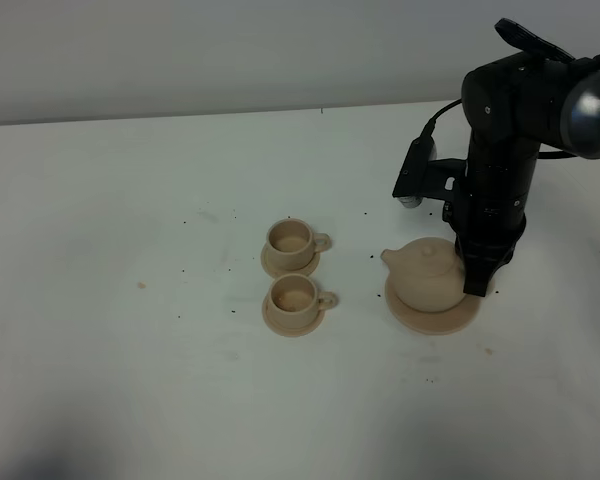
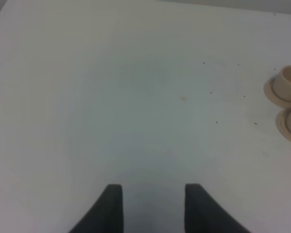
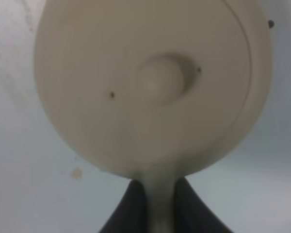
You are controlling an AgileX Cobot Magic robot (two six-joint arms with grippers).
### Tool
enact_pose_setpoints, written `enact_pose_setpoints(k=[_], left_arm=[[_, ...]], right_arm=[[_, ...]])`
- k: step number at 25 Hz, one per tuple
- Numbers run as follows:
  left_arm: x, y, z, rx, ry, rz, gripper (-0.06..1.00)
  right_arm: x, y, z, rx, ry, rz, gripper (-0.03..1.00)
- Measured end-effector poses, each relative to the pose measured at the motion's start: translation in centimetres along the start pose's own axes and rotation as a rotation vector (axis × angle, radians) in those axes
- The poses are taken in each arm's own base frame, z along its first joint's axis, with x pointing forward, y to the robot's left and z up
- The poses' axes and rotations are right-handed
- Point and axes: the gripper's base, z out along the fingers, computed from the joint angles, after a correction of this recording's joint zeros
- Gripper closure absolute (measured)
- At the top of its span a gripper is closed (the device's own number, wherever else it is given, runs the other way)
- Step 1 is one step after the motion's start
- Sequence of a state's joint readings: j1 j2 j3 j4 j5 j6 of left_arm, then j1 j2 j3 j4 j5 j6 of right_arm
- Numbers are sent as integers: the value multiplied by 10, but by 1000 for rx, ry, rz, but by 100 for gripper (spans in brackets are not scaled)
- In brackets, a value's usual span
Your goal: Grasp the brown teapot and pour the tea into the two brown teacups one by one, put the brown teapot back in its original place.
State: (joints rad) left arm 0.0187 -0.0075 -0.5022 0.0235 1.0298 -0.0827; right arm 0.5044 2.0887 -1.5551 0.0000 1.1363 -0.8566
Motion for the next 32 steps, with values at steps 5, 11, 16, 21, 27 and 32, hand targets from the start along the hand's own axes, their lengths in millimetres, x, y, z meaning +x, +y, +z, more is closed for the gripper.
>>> enact_pose_setpoints(k=[5,11,16,21,27,32], left_arm=[[0,0,0,0,0,0,62],[0,0,0,0,0,0,62],[0,0,0,0,0,0,62],[0,0,0,0,0,0,62],[0,0,0,0,0,0,62],[0,0,0,0,0,0,62]], right_arm=[[0,0,-4,2,-13,6,86],[1,2,-12,15,-30,8,86],[0,1,-14,22,-49,12,86],[-3,1,-29,71,-115,20,86],[-6,-1,-33,103,-159,27,86],[-12,-1,-34,145,-195,18,86]])
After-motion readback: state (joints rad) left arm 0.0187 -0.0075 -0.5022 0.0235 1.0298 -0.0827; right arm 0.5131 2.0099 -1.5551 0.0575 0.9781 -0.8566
